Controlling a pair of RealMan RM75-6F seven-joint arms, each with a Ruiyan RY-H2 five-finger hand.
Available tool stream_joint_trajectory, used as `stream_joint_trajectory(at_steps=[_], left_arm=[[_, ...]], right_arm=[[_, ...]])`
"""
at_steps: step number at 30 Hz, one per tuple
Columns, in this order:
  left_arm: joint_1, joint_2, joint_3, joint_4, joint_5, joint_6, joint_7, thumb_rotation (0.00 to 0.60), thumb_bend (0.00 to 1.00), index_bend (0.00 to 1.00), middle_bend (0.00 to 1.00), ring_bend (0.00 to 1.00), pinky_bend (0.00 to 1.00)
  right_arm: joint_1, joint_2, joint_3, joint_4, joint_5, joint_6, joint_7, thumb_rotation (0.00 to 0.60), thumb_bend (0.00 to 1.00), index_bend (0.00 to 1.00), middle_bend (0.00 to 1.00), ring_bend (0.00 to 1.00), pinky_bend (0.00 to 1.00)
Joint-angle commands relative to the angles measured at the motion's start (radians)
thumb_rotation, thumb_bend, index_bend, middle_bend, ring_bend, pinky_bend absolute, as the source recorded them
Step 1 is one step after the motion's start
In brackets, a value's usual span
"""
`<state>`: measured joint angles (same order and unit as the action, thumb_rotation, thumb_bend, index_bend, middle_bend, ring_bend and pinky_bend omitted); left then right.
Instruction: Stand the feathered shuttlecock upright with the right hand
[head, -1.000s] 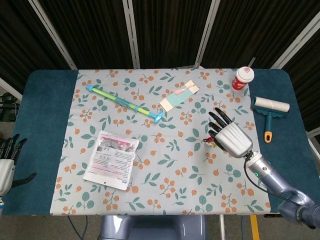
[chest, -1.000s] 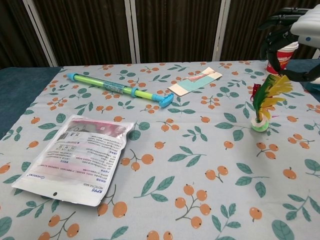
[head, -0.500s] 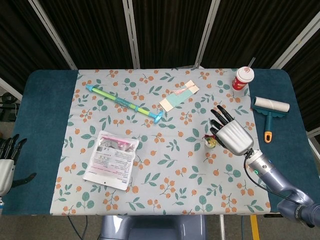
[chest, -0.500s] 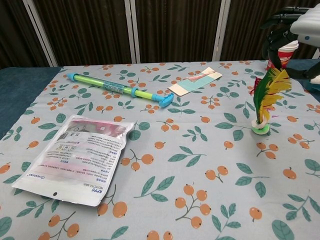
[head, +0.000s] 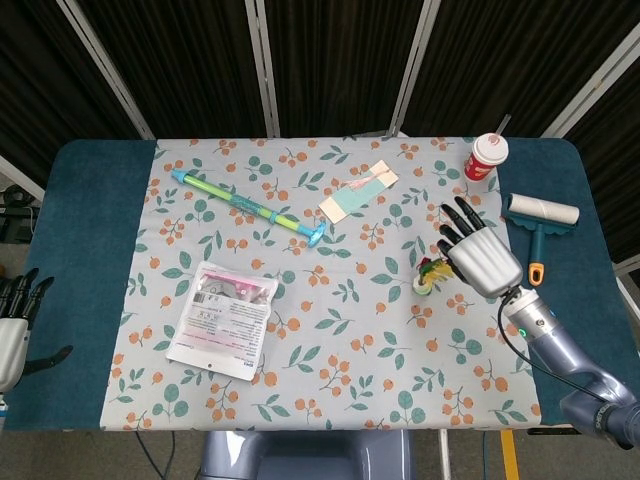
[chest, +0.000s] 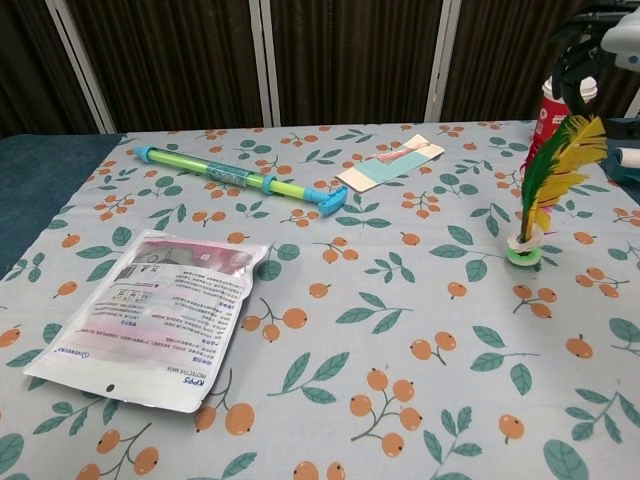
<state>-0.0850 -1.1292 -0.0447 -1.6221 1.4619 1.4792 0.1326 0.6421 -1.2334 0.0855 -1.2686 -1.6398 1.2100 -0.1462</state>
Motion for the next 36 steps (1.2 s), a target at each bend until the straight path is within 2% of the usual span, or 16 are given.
stream_joint_trajectory(at_steps=[1, 16, 19, 21, 24, 30, 36], left_arm=[[0.0, 0.0, 0.0, 0.0, 0.0, 0.0, 0.0, 0.555, 0.14, 0.09, 0.0, 0.0, 0.0], [0.001, 0.0, 0.0, 0.0, 0.0, 0.001, 0.0, 0.55, 0.14, 0.09, 0.0, 0.0, 0.0], [0.0, 0.0, 0.0, 0.0, 0.0, 0.001, 0.0, 0.55, 0.14, 0.09, 0.0, 0.0, 0.0], [0.0, 0.0, 0.0, 0.0, 0.0, 0.001, 0.0, 0.555, 0.14, 0.09, 0.0, 0.0, 0.0], [0.0, 0.0, 0.0, 0.0, 0.0, 0.0, 0.0, 0.556, 0.14, 0.09, 0.0, 0.0, 0.0], [0.001, 0.0, 0.0, 0.0, 0.0, 0.001, 0.001, 0.554, 0.14, 0.09, 0.0, 0.0, 0.0], [0.001, -0.001, 0.0, 0.0, 0.0, 0.002, 0.004, 0.551, 0.14, 0.09, 0.0, 0.0, 0.0]], right_arm=[[-0.004, 0.008, 0.004, 0.002, 0.01, -0.003, -0.01, 0.6, 0.4, 0.59, 0.33, 0.06, 0.0], [-0.021, 0.024, 0.005, -0.019, 0.051, -0.029, -0.064, 0.6, 0.34, 0.39, 0.21, 0.0, 0.0], [-0.025, 0.026, 0.01, -0.019, 0.06, -0.027, -0.076, 0.6, 0.33, 0.31, 0.18, 0.0, 0.0], [-0.029, 0.031, 0.016, -0.018, 0.074, -0.027, -0.092, 0.6, 0.31, 0.22, 0.13, 0.0, 0.0], [-0.038, 0.044, 0.027, -0.031, 0.11, -0.038, -0.13, 0.6, 0.29, 0.15, 0.06, 0.0, 0.0], [-0.06, 0.091, 0.049, -0.074, 0.162, -0.026, -0.229, 0.6, 0.28, 0.13, 0.01, 0.0, 0.0], [-0.116, 0.139, 0.048, -0.137, 0.156, 0.059, -0.222, 0.6, 0.28, 0.13, 0.0, 0.0, 0.0]])
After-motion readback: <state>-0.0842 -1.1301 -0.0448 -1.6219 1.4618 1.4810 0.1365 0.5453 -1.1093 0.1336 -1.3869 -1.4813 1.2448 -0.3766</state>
